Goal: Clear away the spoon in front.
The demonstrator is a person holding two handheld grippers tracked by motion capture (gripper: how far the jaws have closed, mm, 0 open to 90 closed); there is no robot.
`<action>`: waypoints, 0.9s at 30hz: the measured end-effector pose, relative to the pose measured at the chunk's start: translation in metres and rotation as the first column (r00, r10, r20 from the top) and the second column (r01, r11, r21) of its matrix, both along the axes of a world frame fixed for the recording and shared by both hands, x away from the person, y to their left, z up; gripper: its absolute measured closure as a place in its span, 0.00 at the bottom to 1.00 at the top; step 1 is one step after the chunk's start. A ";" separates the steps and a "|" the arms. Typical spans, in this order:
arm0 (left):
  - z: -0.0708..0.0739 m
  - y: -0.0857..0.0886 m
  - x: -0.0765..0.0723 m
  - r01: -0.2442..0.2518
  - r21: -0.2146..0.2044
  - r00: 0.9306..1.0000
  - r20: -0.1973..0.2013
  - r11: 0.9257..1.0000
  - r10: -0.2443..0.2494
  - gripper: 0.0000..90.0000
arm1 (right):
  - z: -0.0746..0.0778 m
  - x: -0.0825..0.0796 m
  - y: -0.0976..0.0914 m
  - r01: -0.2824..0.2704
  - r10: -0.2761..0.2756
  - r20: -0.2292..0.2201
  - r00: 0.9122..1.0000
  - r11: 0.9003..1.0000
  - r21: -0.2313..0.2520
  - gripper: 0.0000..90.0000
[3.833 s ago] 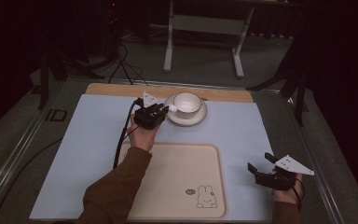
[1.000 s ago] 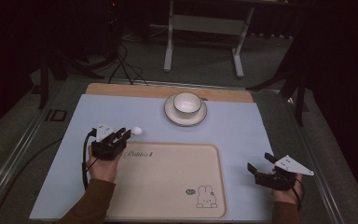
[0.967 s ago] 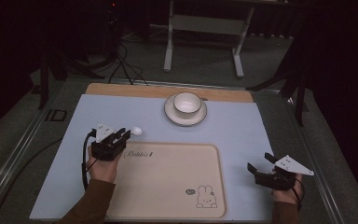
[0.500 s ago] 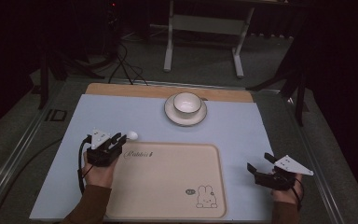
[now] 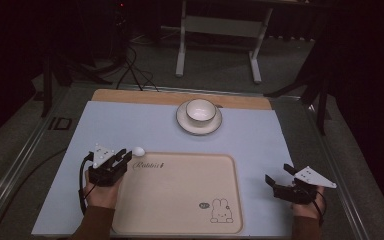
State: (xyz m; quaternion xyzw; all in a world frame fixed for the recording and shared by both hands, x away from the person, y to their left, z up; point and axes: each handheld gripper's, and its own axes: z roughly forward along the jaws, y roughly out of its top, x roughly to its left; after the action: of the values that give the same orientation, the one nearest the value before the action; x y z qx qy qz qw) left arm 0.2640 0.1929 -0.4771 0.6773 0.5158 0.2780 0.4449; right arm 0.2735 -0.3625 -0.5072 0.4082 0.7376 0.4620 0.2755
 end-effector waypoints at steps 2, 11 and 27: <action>-0.001 0.000 -0.001 0.000 0.000 1.000 -0.001 1.000 0.000 0.82 | 0.000 0.000 0.000 0.001 -0.001 -0.002 1.000 1.000 0.001 0.16; -0.007 -0.004 -0.008 -0.010 0.023 1.000 -0.019 1.000 0.010 0.82 | 0.000 0.000 0.000 0.000 0.000 -0.002 1.000 1.000 0.000 0.16; -0.018 -0.010 -0.020 -0.017 0.057 0.998 -0.052 0.998 0.020 0.82 | 0.000 0.000 -0.001 0.001 -0.001 -0.001 1.000 1.000 0.002 0.16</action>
State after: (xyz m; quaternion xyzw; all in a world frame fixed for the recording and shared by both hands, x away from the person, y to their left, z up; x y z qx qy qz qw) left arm 0.2438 0.1825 -0.4946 0.6918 0.5257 0.2784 0.4093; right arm 0.2733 -0.3635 -0.5069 0.4091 0.7371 0.4625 0.2746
